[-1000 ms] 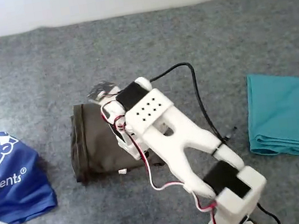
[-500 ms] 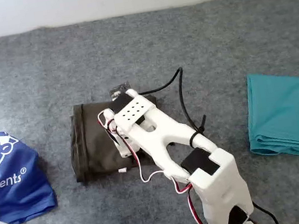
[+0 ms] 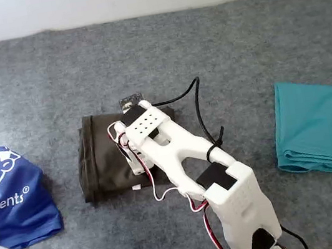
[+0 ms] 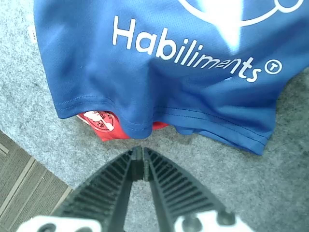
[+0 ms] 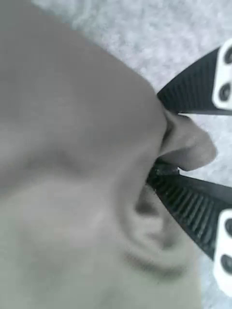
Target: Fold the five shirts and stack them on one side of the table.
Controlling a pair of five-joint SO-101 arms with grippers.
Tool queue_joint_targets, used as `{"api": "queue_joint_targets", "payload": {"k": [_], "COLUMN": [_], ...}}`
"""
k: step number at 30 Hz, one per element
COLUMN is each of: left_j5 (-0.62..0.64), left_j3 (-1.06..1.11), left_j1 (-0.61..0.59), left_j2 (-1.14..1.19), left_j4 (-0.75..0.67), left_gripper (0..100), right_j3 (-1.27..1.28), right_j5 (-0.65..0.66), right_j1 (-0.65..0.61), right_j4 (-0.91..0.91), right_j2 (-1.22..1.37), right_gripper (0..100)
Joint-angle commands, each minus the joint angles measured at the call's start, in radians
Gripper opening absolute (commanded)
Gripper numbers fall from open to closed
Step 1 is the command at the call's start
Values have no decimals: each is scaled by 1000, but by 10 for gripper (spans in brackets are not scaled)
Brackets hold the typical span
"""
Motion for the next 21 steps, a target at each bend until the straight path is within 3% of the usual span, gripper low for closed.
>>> {"api": "queue_joint_targets", "payload": {"k": [1, 10, 16, 21], "left_j5": [5, 5, 5, 3], "left_j3": [-8, -8, -8, -7], "left_j1": [6, 8, 8, 6], "left_j2": [-25, -25, -25, -25], "left_j4": [-9, -11, -11, -11], "left_gripper": [15, 15, 15, 15], "right_j3": [-11, -11, -11, -11], "right_j5": [23, 18, 0, 0], "right_j1": [-8, -5, -4, -5], "right_j4": [79, 116, -33, -216], "right_j2": [-101, -280, -239, -151], "right_gripper": [158, 173, 433, 459]}}
